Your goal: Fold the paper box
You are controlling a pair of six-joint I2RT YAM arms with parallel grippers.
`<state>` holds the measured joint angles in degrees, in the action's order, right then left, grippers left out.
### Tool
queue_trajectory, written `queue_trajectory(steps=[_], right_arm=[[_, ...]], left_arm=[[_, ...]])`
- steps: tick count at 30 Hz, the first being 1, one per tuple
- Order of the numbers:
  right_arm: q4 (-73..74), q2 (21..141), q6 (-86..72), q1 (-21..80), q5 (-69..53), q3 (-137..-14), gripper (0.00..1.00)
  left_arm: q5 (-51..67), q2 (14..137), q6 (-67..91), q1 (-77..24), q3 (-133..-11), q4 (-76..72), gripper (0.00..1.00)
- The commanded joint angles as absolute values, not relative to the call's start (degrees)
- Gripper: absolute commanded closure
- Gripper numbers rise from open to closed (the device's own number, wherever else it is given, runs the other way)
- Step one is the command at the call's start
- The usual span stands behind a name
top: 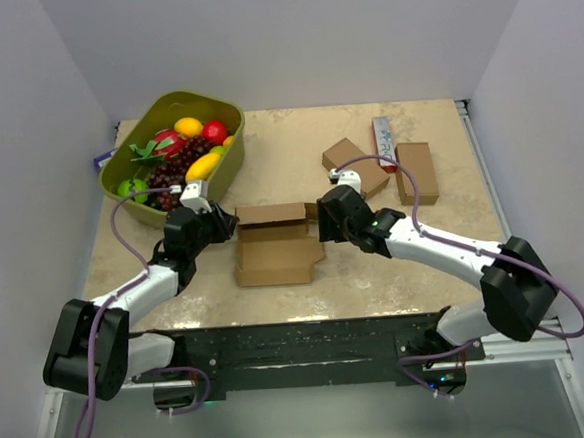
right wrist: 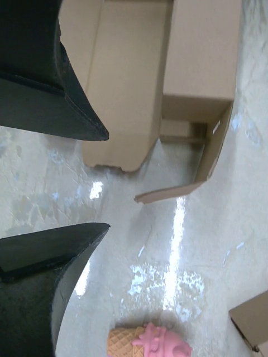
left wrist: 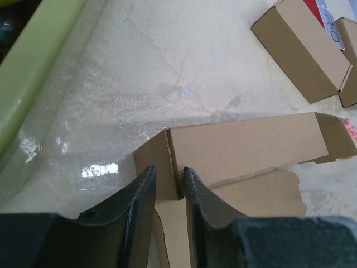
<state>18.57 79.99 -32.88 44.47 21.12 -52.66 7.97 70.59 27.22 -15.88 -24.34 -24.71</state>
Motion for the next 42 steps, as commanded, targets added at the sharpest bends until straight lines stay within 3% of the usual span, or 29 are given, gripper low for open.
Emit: queue_trajectory(steps=[1,5,8,11,12,16,19,33,35,38,42], right_arm=[[15.3,82.4,-29.8,42.9,22.9,-51.6,0.36],[12.0,85.8,-27.6,42.6,22.9,-51.5,0.36],[9.8,87.8,-25.8,42.5,22.9,-51.6,0.43],[8.1,89.1,-23.9,42.6,23.6,-51.7,0.55],[7.5,89.4,-23.5,42.6,23.4,-51.8,0.68],[8.1,88.8,-22.3,42.6,21.8,-53.2,0.91],[10.7,88.2,-21.4,42.5,19.6,-55.2,0.99],[23.5,92.5,-20.4,42.9,12.7,-62.7,1.0],[23.8,92.6,-21.2,42.8,13.5,-62.8,1.0],[24.7,93.9,-22.2,42.9,15.2,-62.8,1.0],[24.0,94.7,-23.6,42.9,15.3,-62.3,1.0]], left_arm=[[8.4,69.9,25.8,-15.8,-25.8,-23.4,0.68],[8.4,69.9,25.8,-15.9,-25.8,-23.4,0.68],[8.4,70.0,25.8,-15.9,-25.8,-23.3,0.69],[8.5,70.1,25.8,-15.9,-25.7,-23.4,0.69],[8.4,70.2,25.7,-15.9,-25.8,-23.4,0.69],[8.5,70.4,25.2,-15.9,-26.0,-22.9,0.69],[8.1,70.7,24.6,-15.9,-26.3,-22.6,0.73],[8.3,70.7,23.4,-16.3,-27.0,-21.9,0.74],[7.7,70.4,22.9,-16.4,-27.3,-21.4,0.68],[6.5,67.9,22.4,-16.6,-28.1,-20.2,0.47],[2.1,61.5,21.1,-18.3,-30.0,-17.2,0.35]])
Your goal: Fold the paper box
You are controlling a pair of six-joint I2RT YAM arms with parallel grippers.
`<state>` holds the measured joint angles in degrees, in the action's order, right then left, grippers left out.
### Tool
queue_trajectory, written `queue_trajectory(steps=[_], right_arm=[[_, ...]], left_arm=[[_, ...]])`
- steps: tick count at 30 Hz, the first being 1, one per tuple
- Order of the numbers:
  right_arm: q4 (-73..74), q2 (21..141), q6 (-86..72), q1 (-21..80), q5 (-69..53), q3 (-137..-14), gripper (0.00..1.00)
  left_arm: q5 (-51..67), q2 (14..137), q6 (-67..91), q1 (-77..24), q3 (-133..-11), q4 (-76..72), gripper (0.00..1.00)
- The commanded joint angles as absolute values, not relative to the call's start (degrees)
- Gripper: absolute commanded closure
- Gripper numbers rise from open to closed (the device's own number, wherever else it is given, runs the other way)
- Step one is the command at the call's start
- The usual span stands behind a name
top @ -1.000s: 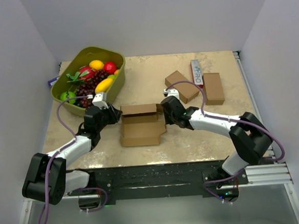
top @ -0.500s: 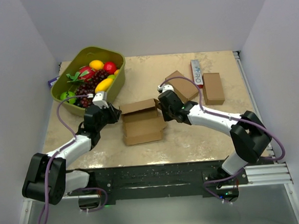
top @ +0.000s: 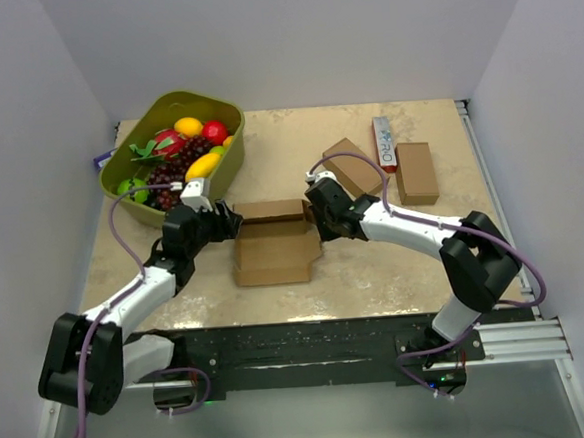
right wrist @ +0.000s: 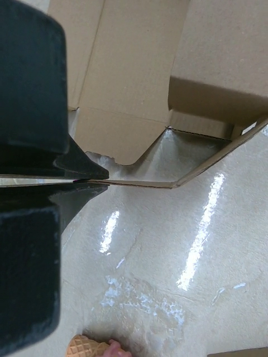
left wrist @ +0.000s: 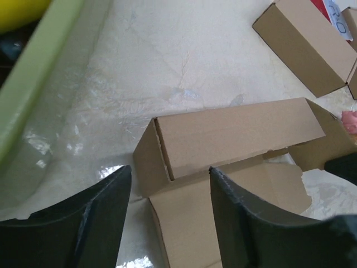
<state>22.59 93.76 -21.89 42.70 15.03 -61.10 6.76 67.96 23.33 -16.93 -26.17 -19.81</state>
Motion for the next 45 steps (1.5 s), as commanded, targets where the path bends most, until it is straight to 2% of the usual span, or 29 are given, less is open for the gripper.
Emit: queue_trajectory(steps=[1,4,7,9,11,16,20,29,39,45], right_arm=[[24.0,94.7,-23.9,42.8,15.6,-62.2,1.0],[23.6,94.5,-24.7,42.8,15.6,-62.1,1.0],[23.0,94.4,-25.1,42.8,15.5,-62.0,1.0],[22.6,94.6,-25.5,42.8,15.1,-62.0,1.0],[22.3,94.7,-25.8,42.9,14.8,-61.9,1.0],[22.2,94.7,-26.1,42.9,14.9,-61.4,1.0],[22.1,94.1,-26.5,42.9,14.9,-61.1,1.0],[22.0,94.5,-26.8,42.8,14.2,-61.1,1.0],[22.4,94.2,-26.8,42.9,14.2,-61.4,1.0],[22.7,94.0,-26.8,42.8,14.2,-61.9,1.0]], left_arm=[[0.2,60.3,20.6,-19.1,-30.4,-16.6,0.34],[-6.9,55.6,18.5,-24.2,-32.0,-14.6,0.33],[-9.3,53.2,17.3,-31.0,-32.7,-14.2,0.38],[-9.0,53.3,18.8,-35.6,-31.4,-16.6,0.45],[-8.4,56.0,20.3,-40.7,-29.5,-19.6,0.51],[-8.4,68.3,21.5,-50.2,-29.4,-27.4,0.59],[-6.9,74.4,23.2,-51.5,-28.7,-34.1,0.69],[-3.9,87.3,25.8,-53.1,-28.0,-48.1,0.75],[-6.0,96.2,25.7,-54.6,-28.5,-51.2,0.8],[-6.7,102.3,26.7,-54.7,-28.1,-52.5,0.88]])
